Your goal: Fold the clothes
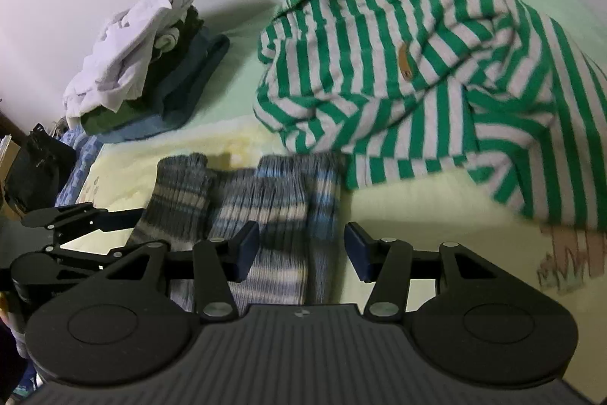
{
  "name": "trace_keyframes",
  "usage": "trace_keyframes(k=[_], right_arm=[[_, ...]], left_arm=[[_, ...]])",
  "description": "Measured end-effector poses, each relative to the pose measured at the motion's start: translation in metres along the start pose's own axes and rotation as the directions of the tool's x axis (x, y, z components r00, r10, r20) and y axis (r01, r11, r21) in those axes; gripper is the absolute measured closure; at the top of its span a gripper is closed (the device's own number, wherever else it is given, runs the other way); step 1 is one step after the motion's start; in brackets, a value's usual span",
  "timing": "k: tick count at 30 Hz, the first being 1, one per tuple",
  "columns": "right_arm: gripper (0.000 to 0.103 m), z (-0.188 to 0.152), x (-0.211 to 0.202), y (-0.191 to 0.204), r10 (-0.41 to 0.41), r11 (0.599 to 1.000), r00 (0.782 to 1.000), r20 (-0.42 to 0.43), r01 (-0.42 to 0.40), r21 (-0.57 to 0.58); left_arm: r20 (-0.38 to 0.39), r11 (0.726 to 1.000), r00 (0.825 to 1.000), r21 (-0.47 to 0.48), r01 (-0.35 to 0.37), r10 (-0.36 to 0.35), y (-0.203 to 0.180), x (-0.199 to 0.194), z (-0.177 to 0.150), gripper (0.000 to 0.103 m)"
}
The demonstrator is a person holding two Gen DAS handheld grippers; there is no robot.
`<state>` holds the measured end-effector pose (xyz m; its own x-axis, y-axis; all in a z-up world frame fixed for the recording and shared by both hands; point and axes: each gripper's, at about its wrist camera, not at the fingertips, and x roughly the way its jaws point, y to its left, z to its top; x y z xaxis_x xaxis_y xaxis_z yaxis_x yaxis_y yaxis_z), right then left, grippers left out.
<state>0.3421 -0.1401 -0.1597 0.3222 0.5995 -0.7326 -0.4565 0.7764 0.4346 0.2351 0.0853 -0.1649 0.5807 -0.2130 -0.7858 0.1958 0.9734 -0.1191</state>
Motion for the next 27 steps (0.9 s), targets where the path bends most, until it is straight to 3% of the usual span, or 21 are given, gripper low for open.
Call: trace_keyframes(k=[5, 9, 11, 15, 17, 20, 23, 26, 27], right_arm=[[0.051, 0.002, 0.006, 0.0, 0.029, 1.0, 0.999, 0.037, -0.029, -0.005], [0.054, 0.003, 0.01, 0.005, 0.023, 0.999, 0.999, 0.042, -0.022, -0.028], [0.058, 0.003, 0.01, 0.008, 0.013, 0.999, 0.999, 0.037, -0.011, -0.051], [0.06, 0.003, 0.011, 0.009, 0.013, 0.997, 1.0, 0.027, -0.011, -0.076], [0.062, 0.004, 0.011, 0.009, 0.012, 0.997, 1.0, 0.022, -0.011, -0.076], [0.061, 0.007, 0.014, 0.009, 0.012, 0.998, 1.0, 0.024, -0.011, -0.069], [0.054, 0.01, 0.016, 0.004, 0.038, 0.999, 0.999, 0.036, -0.037, -0.027], [0.063, 0.013, 0.017, 0.004, 0.032, 0.999, 0.999, 0.034, -0.031, -0.026], [0.073, 0.014, 0.017, 0.003, 0.033, 0.999, 0.999, 0.029, -0.032, -0.022]], left_arm=[[-0.009, 0.998, 1.0, -0.058, 0.029, -0.029, 0.01, 0.012, 0.008, 0.023], [-0.001, 0.997, 1.0, -0.071, 0.026, -0.026, 0.009, 0.018, 0.014, 0.023], [0.007, 0.997, 0.999, -0.076, 0.033, -0.032, 0.008, 0.018, 0.015, 0.031], [0.012, 0.996, 0.999, -0.077, 0.05, -0.049, 0.008, 0.018, 0.016, 0.033], [0.015, 0.996, 0.999, -0.077, 0.048, -0.047, 0.009, 0.018, 0.018, 0.042], [0.032, 0.998, 0.999, -0.051, 0.022, -0.02, 0.005, 0.017, 0.019, 0.05], [0.04, 1.0, 0.999, -0.015, 0.004, -0.004, -0.002, 0.016, 0.02, 0.052], [0.04, 0.999, 0.999, -0.046, 0.024, -0.022, 0.004, 0.014, 0.021, 0.061], [0.043, 0.998, 0.999, -0.052, 0.028, -0.025, 0.005, 0.013, 0.022, 0.066]])
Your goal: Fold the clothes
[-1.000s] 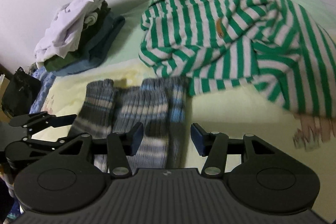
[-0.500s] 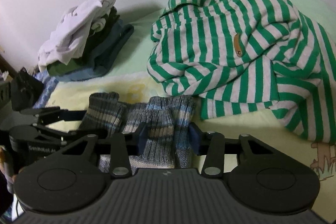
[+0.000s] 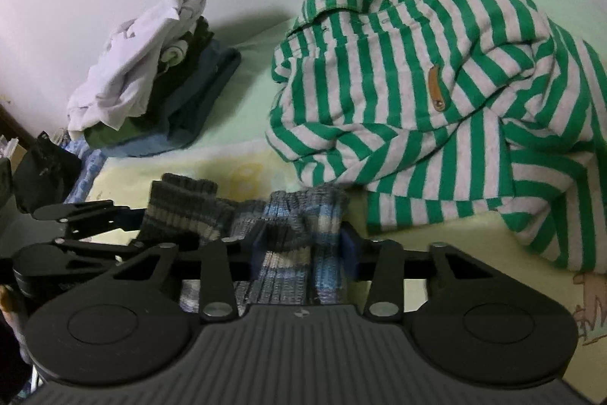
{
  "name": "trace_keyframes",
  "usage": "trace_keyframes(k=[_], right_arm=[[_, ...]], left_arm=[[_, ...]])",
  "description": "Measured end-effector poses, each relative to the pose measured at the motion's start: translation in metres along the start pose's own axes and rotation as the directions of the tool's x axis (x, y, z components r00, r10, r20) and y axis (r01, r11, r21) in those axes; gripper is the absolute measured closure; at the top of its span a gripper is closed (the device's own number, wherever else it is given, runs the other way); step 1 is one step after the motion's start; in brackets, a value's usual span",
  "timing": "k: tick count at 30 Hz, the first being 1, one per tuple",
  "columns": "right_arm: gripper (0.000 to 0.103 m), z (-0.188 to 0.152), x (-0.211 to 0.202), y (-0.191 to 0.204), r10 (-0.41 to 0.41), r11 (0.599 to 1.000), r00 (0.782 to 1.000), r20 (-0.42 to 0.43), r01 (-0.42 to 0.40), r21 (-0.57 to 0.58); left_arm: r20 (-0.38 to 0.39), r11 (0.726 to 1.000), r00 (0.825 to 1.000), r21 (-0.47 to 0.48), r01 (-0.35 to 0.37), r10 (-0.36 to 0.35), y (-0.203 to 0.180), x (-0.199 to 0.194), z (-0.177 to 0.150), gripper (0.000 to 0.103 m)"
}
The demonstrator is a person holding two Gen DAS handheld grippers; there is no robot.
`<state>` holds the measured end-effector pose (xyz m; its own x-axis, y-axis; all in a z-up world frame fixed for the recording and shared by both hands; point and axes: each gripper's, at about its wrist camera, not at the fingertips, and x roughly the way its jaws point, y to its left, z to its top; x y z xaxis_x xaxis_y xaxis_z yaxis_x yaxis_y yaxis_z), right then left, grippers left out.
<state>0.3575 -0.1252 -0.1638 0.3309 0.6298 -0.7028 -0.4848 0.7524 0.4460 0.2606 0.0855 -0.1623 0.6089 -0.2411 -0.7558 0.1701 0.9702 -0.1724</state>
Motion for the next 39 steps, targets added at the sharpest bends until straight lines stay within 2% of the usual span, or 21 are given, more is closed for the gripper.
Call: trace_keyframes(k=[1, 2, 5, 8, 17, 24, 31, 35, 39], right_arm=[[0.079, 0.001, -0.001, -0.001, 0.007, 1.0, 1.0, -0.004, -0.007, 0.006], [0.082, 0.001, -0.003, -0.002, 0.012, 1.0, 1.0, 0.002, -0.012, 0.009], [0.084, 0.001, -0.011, -0.001, 0.035, 0.999, 0.999, 0.028, -0.035, 0.002], [0.084, 0.0, -0.023, 0.005, 0.065, 0.998, 0.996, 0.054, -0.064, -0.017], [0.085, -0.012, -0.077, 0.023, 0.156, 0.987, 0.984, 0.091, -0.15, -0.063], [0.085, -0.039, -0.111, 0.037, 0.179, 0.982, 0.981, 0.079, -0.173, -0.076], [0.085, -0.082, -0.144, 0.052, 0.179, 0.98, 0.982, 0.06, -0.173, -0.095], [0.085, -0.107, -0.157, 0.066, 0.16, 0.977, 0.987, 0.036, -0.153, -0.148], [0.085, -0.135, -0.166, 0.08, 0.104, 0.963, 0.995, -0.01, -0.103, -0.248]], left_arm=[[0.009, 1.0, 1.0, 0.005, -0.003, 0.003, -0.001, -0.003, 0.0, 0.077], [0.018, 1.0, 1.0, 0.01, -0.006, 0.006, -0.002, -0.006, -0.001, 0.082], [0.042, 0.999, 0.999, 0.044, -0.021, 0.019, -0.008, -0.015, -0.002, 0.086], [0.068, 0.996, 0.997, 0.078, -0.031, 0.026, -0.015, -0.027, -0.004, 0.087], [0.152, 0.997, 0.988, 0.073, -0.014, 0.002, -0.022, -0.091, -0.016, 0.087], [0.181, 0.987, 0.983, 0.147, -0.068, 0.041, -0.049, -0.132, -0.043, 0.087], [0.168, 0.983, 0.986, 0.18, -0.045, 0.014, -0.06, -0.169, -0.082, 0.088], [0.134, 0.976, 0.991, 0.212, -0.039, 0.01, -0.067, -0.182, -0.108, 0.088], [0.087, 0.966, 0.996, 0.257, -0.019, -0.004, -0.076, -0.187, -0.133, 0.088]])
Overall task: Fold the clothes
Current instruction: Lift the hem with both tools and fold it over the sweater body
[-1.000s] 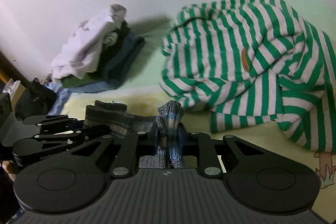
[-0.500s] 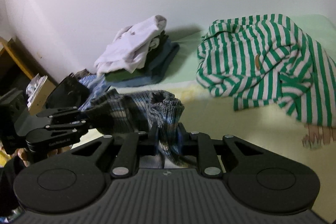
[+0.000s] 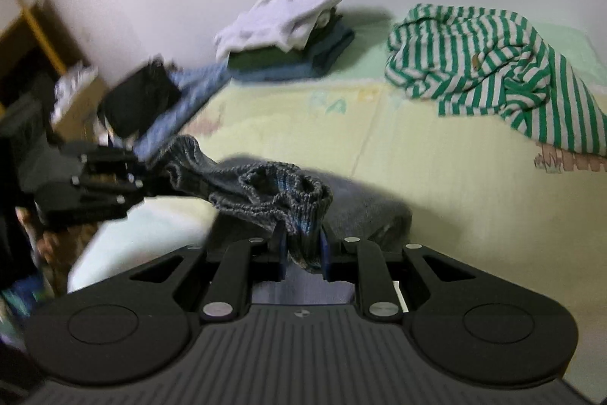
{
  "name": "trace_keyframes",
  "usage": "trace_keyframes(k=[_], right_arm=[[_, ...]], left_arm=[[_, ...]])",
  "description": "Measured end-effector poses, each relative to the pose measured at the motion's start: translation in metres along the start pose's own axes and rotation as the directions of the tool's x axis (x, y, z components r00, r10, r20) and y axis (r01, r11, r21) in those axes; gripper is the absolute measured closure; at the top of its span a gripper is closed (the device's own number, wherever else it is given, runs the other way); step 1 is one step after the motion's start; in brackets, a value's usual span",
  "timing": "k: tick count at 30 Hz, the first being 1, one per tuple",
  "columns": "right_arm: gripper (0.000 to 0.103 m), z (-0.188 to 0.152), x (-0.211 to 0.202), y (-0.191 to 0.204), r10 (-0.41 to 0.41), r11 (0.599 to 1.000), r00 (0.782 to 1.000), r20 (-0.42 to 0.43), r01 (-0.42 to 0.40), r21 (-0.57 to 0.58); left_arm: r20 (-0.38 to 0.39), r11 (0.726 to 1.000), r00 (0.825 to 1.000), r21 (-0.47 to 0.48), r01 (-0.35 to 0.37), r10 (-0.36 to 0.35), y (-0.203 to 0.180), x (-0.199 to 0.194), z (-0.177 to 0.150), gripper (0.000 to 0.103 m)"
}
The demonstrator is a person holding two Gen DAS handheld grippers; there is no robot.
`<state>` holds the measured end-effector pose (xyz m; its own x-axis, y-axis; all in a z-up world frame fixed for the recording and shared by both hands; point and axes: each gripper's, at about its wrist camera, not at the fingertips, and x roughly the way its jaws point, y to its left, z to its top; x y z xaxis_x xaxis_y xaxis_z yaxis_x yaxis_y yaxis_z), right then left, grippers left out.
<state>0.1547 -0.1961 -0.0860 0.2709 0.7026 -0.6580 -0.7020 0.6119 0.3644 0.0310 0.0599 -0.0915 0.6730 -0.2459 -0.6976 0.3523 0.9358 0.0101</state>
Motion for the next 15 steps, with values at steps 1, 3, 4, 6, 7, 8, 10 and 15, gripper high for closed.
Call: trace_keyframes(k=[1, 3, 4, 6, 7, 8, 10, 15], right_arm=[[0.085, -0.005, 0.0, 0.004, -0.019, 0.999, 1.0, -0.014, 0.019, -0.026], [0.085, -0.015, 0.003, 0.01, -0.063, 0.995, 0.997, -0.038, 0.059, -0.079], [0.085, -0.019, 0.005, 0.013, -0.084, 0.991, 0.995, -0.048, 0.079, -0.104], [0.085, -0.027, 0.012, 0.016, -0.121, 0.983, 0.99, -0.065, 0.111, -0.147], [0.085, -0.031, 0.016, 0.018, -0.138, 0.978, 0.988, -0.073, 0.125, -0.166], [0.084, -0.035, 0.02, 0.02, -0.146, 0.975, 0.986, -0.082, 0.13, -0.179], [0.084, -0.044, 0.027, 0.025, -0.161, 0.968, 0.982, -0.097, 0.138, -0.21], [0.078, -0.057, 0.032, 0.033, -0.202, 0.953, 0.976, -0.08, 0.177, -0.247]], left_arm=[[-0.011, 1.0, 1.0, 0.014, 0.004, -0.004, -0.004, 0.0, -0.005, 0.088], [-0.036, 0.999, 0.999, 0.036, 0.014, -0.012, -0.013, 0.002, -0.016, 0.088], [-0.047, 0.999, 0.999, 0.05, 0.017, -0.015, -0.017, 0.004, -0.021, 0.088], [-0.07, 0.996, 0.998, 0.091, 0.013, -0.006, -0.026, 0.01, -0.032, 0.087], [-0.08, 0.994, 0.997, 0.108, 0.009, 0.0, -0.03, 0.013, -0.037, 0.087], [-0.089, 0.993, 0.996, 0.12, 0.007, 0.004, -0.032, 0.015, -0.041, 0.087], [-0.098, 0.992, 0.995, 0.126, 0.004, 0.008, -0.033, 0.016, -0.047, 0.086], [-0.106, 0.993, 0.994, 0.122, -0.01, 0.023, -0.034, 0.018, -0.056, 0.081]])
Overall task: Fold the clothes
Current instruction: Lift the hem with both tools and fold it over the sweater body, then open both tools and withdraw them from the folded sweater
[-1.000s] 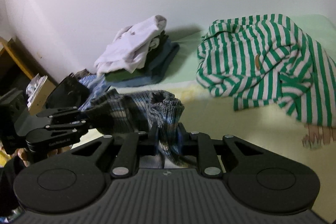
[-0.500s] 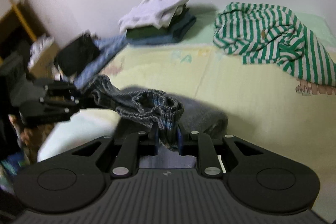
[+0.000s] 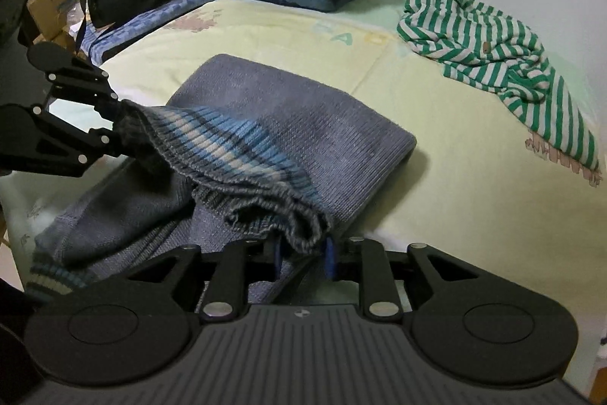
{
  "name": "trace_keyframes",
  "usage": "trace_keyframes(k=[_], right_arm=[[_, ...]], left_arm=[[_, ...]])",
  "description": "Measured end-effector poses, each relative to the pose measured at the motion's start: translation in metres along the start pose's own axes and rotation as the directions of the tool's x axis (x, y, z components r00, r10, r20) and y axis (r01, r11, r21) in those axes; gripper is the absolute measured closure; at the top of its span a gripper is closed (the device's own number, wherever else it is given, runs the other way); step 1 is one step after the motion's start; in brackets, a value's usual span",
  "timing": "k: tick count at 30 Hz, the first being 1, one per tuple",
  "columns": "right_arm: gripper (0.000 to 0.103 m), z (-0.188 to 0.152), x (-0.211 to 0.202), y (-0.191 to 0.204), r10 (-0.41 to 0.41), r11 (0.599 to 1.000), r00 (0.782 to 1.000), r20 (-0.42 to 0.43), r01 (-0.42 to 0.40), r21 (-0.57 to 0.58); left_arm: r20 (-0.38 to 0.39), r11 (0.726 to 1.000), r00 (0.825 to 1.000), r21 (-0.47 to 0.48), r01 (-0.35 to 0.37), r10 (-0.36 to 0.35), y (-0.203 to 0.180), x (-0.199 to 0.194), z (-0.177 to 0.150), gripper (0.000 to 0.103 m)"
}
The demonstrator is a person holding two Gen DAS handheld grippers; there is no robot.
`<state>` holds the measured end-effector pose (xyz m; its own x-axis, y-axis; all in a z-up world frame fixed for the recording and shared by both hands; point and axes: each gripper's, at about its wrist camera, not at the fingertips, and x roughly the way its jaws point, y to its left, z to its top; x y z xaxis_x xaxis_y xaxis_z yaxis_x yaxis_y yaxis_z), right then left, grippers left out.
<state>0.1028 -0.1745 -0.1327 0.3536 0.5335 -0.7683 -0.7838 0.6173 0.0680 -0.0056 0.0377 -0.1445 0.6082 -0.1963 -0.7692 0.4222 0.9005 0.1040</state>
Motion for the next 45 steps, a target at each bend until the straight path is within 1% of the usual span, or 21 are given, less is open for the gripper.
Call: trace_keyframes(k=[3, 9, 11, 13, 15, 16, 17, 19, 21, 23, 24, 25, 27, 30, 31, 32, 33, 36, 39, 43, 45], right_arm=[[0.079, -0.002, -0.004, 0.004, -0.013, 1.0, 1.0, 0.012, 0.013, 0.005], [0.081, -0.004, -0.011, 0.023, -0.04, 0.998, 0.999, 0.024, 0.041, -0.046], [0.08, -0.008, -0.007, 0.026, -0.048, 0.997, 0.999, 0.012, 0.049, -0.052], [0.074, -0.008, -0.007, 0.025, -0.052, 0.998, 0.999, -0.005, 0.052, -0.043], [0.071, -0.007, -0.009, 0.022, -0.052, 0.998, 0.998, -0.024, 0.052, -0.023], [0.071, -0.007, -0.011, 0.021, -0.052, 0.999, 0.998, -0.034, 0.052, -0.014], [0.071, -0.005, -0.014, 0.019, -0.05, 0.999, 0.998, -0.042, 0.05, -0.002], [0.069, 0.002, -0.032, 0.017, -0.029, 0.999, 0.998, -0.054, 0.031, 0.04], [0.069, 0.013, -0.057, 0.015, 0.049, 0.993, 0.999, -0.005, -0.048, 0.11], [0.057, 0.022, -0.083, 0.016, 0.108, 0.981, 0.987, 0.12, -0.126, 0.148], [0.044, 0.026, -0.088, 0.016, 0.099, 0.979, 0.981, 0.169, -0.126, 0.158], [0.037, 0.03, -0.085, 0.017, 0.07, 0.979, 0.978, 0.196, -0.105, 0.173], [0.038, 0.038, -0.077, 0.019, 0.006, 0.978, 0.972, 0.235, -0.055, 0.203], [0.047, 0.046, -0.036, 0.02, -0.126, 0.966, 0.976, 0.178, 0.081, 0.244], [0.053, 0.047, -0.021, 0.019, -0.157, 0.957, 0.976, 0.152, 0.112, 0.266], [0.057, 0.047, -0.007, 0.017, -0.177, 0.947, 0.976, 0.13, 0.133, 0.291], [0.062, 0.045, 0.005, 0.014, -0.174, 0.937, 0.978, 0.117, 0.128, 0.325], [0.062, 0.036, 0.024, 0.012, -0.178, 0.921, 0.981, 0.082, 0.137, 0.365], [0.062, 0.021, 0.025, 0.014, -0.179, 0.935, 0.981, 0.069, 0.148, 0.321], [0.062, 0.006, 0.016, 0.021, -0.203, 0.951, 0.977, 0.064, 0.181, 0.25], [0.062, 0.009, 0.014, 0.02, -0.204, 0.954, 0.977, 0.058, 0.186, 0.235]], left_arm=[[-0.002, 1.0, 1.0, -0.013, -0.008, 0.008, 0.001, 0.0, -0.001, 0.078], [-0.009, 0.999, 1.0, -0.035, -0.021, 0.021, 0.002, 0.0, -0.004, 0.081], [-0.011, 0.999, 1.0, -0.042, -0.026, 0.025, 0.003, 0.0, -0.004, 0.081], [-0.014, 0.998, 0.999, -0.05, -0.03, 0.03, 0.003, 0.0, -0.005, 0.08], [-0.016, 0.998, 0.999, -0.057, -0.035, 0.034, 0.004, 0.001, -0.006, 0.077], [-0.018, 0.997, 0.999, -0.061, -0.037, 0.036, 0.004, 0.001, -0.006, 0.07], [-0.019, 0.997, 0.999, -0.07, -0.035, 0.034, 0.005, -0.001, -0.007, 0.068], [-0.021, 0.995, 1.0, -0.102, -0.019, 0.017, 0.008, -0.007, -0.008, 0.068], [-0.005, 0.993, 1.0, -0.122, -0.003, 0.003, 0.013, -0.021, -0.012, 0.067], [0.018, 0.99, 1.0, -0.139, 0.013, -0.01, 0.018, -0.037, -0.015, 0.057], [0.037, 0.988, 0.999, -0.151, 0.021, -0.016, 0.022, -0.046, -0.016, 0.055], [0.057, 0.986, 0.998, -0.164, 0.028, -0.019, 0.026, -0.055, -0.016, 0.052], [0.101, 0.979, 0.995, -0.203, 0.029, -0.009, 0.035, -0.063, -0.009, 0.052], [0.147, 0.965, 0.989, -0.262, 0.032, 0.007, 0.045, -0.061, 0.012, 0.054], [0.147, 0.962, 0.989, -0.271, 0.03, 0.01, 0.045, -0.053, 0.02, 0.061], [0.144, 0.96, 0.989, -0.278, 0.024, 0.017, 0.043, -0.044, 0.028, 0.062], [0.135, 0.96, 0.99, -0.281, 0.011, 0.028, 0.041, -0.032, 0.034, 0.062], [0.047, 0.957, 0.999, -0.29, -0.013, 0.028, 0.033, 0.007, 0.039, 0.065], [0.016, 0.964, 0.999, -0.264, -0.037, 0.043, 0.022, 0.018, 0.026, 0.066], [0.017, 0.976, 0.999, -0.214, -0.036, 0.041, 0.012, 0.008, 0.012, 0.066], [0.009, 0.978, 0.999, -0.206, -0.037, 0.04, 0.017, 0.005, 0.015, 0.065]])
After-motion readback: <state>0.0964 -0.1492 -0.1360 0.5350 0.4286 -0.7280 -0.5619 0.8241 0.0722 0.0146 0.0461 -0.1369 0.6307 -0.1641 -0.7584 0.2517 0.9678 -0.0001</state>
